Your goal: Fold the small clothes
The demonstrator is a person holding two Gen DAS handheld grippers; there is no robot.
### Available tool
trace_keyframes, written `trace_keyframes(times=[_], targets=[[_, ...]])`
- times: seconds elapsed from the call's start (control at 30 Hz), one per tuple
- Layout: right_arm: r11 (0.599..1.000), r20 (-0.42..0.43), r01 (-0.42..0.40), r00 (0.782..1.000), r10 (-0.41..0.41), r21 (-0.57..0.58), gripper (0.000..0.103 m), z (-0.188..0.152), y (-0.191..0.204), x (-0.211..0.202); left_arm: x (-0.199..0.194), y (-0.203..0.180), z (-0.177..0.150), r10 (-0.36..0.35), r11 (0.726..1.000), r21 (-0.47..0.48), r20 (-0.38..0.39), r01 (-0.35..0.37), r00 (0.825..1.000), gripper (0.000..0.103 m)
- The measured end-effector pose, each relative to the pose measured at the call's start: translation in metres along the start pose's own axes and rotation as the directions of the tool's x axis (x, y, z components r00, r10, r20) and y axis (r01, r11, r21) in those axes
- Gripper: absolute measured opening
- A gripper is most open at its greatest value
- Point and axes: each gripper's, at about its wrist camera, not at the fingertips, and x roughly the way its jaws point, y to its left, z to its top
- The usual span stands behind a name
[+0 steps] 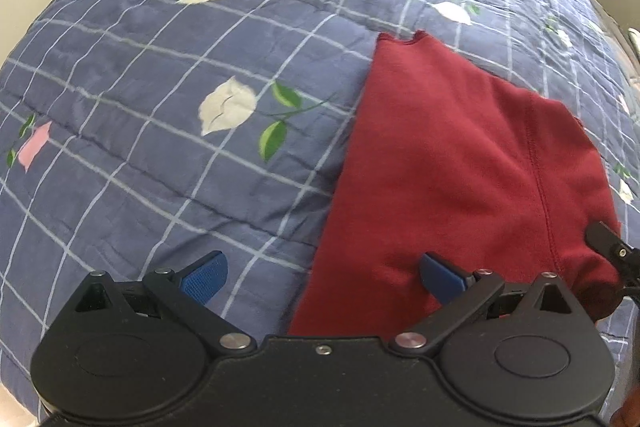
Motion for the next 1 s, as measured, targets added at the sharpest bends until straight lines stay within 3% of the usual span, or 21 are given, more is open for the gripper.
trace_keyframes(times=[0.17,0.27,0.53,0.7,0.87,1.0], targets=[[0.999,0.044,0.033,0.998,-0.033,0.013,0.007,0.008,-0.018,-0.029,-0.014,-0.015,0.007,-0.044,0.998,0.038,0.041,0.042,0.998,0.102],[0.997,0.022,0.067,0.997,-0.067,0.028,0.007,0.007,-0.035,-0.031,-0.016,-0.025,0.009,-0.068,0.996,0.067,0.051,0.065,0.996,0.102],[0.992,-0.008,0.111,0.994,-0.111,0.064,0.007,-0.008,-0.052,-0.024,-0.001,-0.041,-0.003,-0.074,0.992,0.104,0.002,0.074,0.997,0.102],[0.991,-0.014,0.127,0.992,-0.127,0.028,0.009,-0.011,-0.047,-0.021,0.004,-0.042,-0.008,-0.073,0.992,0.103,-0.017,0.074,0.997,0.102],[0.989,-0.03,0.146,0.989,-0.145,0.011,0.034,-0.013,-0.044,-0.028,0.007,-0.041,-0.009,-0.072,0.992,0.098,-0.021,0.073,0.997,0.102],[0.991,-0.061,0.136,0.989,-0.135,0.004,0.04,-0.022,-0.042,-0.042,0.006,-0.037,-0.009,-0.081,0.993,0.09,-0.023,0.082,0.996,0.102]])
